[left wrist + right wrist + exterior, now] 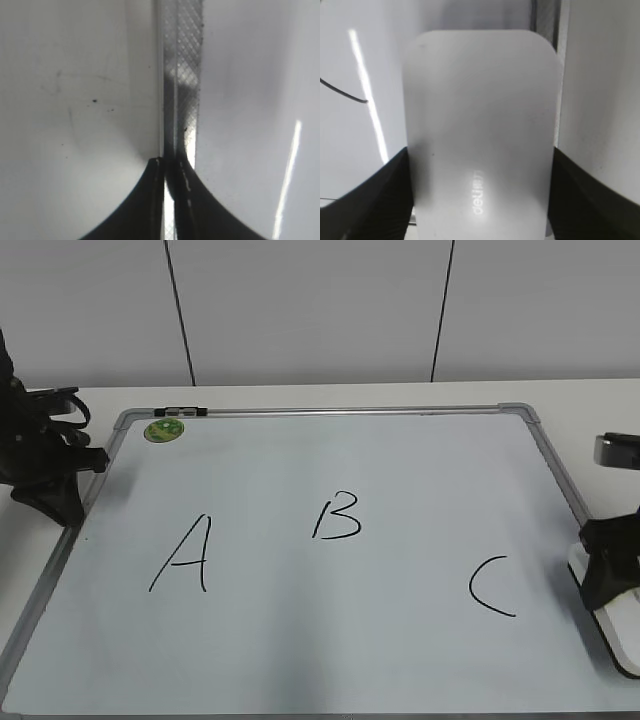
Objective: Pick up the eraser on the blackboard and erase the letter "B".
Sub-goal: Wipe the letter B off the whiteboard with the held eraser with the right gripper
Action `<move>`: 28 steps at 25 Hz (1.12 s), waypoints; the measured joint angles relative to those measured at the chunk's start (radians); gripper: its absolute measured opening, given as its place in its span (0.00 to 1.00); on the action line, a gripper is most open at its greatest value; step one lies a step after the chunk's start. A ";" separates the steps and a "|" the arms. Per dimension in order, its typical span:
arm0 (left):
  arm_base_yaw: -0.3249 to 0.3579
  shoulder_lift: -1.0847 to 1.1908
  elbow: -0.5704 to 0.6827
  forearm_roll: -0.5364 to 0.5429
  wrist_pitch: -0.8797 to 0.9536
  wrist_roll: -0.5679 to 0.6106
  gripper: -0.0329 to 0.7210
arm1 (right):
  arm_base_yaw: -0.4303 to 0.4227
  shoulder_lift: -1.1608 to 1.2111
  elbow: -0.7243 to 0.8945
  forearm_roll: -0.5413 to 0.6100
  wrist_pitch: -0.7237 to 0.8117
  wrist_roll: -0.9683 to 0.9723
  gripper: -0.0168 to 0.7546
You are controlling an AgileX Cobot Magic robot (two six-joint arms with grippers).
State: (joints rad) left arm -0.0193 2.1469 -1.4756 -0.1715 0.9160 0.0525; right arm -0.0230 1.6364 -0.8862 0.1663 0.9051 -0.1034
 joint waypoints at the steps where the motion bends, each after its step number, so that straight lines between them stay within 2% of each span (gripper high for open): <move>1: 0.000 0.000 0.000 0.000 0.000 0.000 0.07 | 0.000 0.000 -0.031 0.020 0.014 -0.012 0.71; 6: 0.000 0.000 0.000 0.000 0.000 0.000 0.07 | 0.022 0.023 -0.158 0.039 0.086 -0.026 0.71; 16: 0.000 0.000 0.000 -0.002 -0.002 0.000 0.07 | 0.266 0.237 -0.523 -0.117 0.235 0.094 0.71; 22: 0.000 0.000 0.000 -0.005 -0.002 0.000 0.07 | 0.340 0.381 -0.721 -0.137 0.287 0.111 0.71; 28: 0.000 0.000 0.000 -0.008 -0.002 0.002 0.07 | 0.413 0.494 -0.854 -0.166 0.303 0.114 0.71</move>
State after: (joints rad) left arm -0.0193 2.1469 -1.4756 -0.1793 0.9143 0.0543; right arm 0.3904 2.1305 -1.7406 0.0000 1.2079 0.0107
